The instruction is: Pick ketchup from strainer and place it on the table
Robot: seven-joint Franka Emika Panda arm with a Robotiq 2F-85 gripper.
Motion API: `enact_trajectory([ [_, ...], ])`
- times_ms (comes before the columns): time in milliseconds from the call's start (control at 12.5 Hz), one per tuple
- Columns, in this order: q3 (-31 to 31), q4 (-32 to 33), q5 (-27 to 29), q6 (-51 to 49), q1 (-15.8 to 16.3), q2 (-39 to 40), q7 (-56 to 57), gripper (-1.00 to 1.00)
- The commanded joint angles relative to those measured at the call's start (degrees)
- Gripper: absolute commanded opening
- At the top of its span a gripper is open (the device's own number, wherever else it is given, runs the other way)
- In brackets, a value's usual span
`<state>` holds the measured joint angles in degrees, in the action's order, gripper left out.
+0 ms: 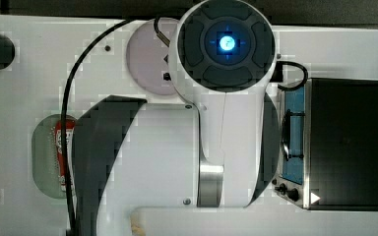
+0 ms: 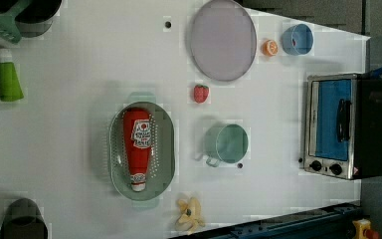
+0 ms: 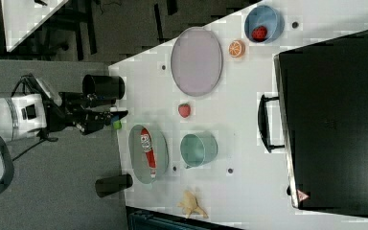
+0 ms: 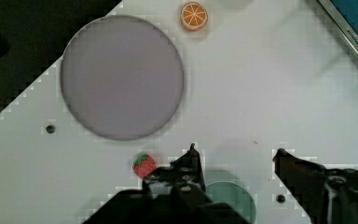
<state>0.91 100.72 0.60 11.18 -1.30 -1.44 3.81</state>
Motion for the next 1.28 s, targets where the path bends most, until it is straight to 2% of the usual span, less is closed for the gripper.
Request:
enact_trajectory([
  [80,2.90,10.09,0.16,-8.63,-5.92,-13.29,-1.82,0.59],
  [240,5.22,10.09,0.20,-7.91,-5.03,-12.31,-1.82,0.99],
  [640,17.23,10.07,0.20,-3.00,-2.95,-7.47,-1.82,1.00],
  [1280,37.23,10.48,0.06,11.43,-2.19,5.40,-2.14,1.00],
])
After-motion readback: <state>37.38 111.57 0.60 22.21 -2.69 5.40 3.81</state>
